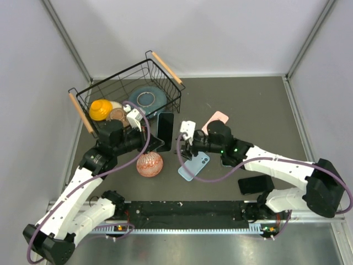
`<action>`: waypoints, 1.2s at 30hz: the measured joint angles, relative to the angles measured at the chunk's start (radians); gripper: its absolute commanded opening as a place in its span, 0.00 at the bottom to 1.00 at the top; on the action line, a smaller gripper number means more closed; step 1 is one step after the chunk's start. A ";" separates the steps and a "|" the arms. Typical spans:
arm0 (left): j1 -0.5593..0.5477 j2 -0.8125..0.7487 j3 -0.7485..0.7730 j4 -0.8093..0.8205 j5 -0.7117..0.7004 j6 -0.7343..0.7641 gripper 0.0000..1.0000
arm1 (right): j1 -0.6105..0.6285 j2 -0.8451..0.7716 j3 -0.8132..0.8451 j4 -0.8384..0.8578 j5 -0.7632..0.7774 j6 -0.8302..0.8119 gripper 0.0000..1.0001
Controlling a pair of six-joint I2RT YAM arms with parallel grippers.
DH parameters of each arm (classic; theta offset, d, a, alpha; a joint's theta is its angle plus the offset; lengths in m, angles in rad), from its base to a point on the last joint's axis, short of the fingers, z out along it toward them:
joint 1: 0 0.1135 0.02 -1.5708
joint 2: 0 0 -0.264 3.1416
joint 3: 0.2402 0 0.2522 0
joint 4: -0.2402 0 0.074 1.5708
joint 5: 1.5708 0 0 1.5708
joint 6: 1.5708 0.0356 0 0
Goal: Put the phone into the phone case
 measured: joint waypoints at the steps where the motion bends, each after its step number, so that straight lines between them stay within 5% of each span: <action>1: 0.000 0.000 -0.004 0.011 0.016 -0.004 0.00 | -0.008 -0.016 -0.026 0.056 -0.023 0.091 0.59; 8: 0.000 0.013 -0.029 0.076 0.146 -0.033 0.00 | -0.118 -0.069 -0.198 0.439 -0.106 0.628 0.65; 18: 0.000 0.033 -0.052 0.164 0.285 -0.077 0.00 | -0.186 0.019 -0.313 0.937 -0.182 1.124 0.57; 29: 0.000 0.053 -0.064 0.192 0.331 -0.100 0.00 | -0.189 0.154 -0.340 1.172 -0.212 1.332 0.24; 31: 0.001 0.055 -0.071 0.192 0.328 -0.101 0.00 | -0.189 0.169 -0.340 1.186 -0.217 1.355 0.10; 34: 0.005 0.059 -0.072 0.192 0.333 -0.098 0.19 | -0.191 0.176 -0.346 1.203 -0.219 1.393 0.00; 35: 0.005 0.059 -0.072 0.192 0.336 -0.097 0.45 | -0.193 0.176 -0.348 1.210 -0.222 1.400 0.00; 36: 0.006 0.059 -0.072 0.192 0.339 -0.096 0.53 | -0.194 0.176 -0.352 1.221 -0.224 1.403 0.00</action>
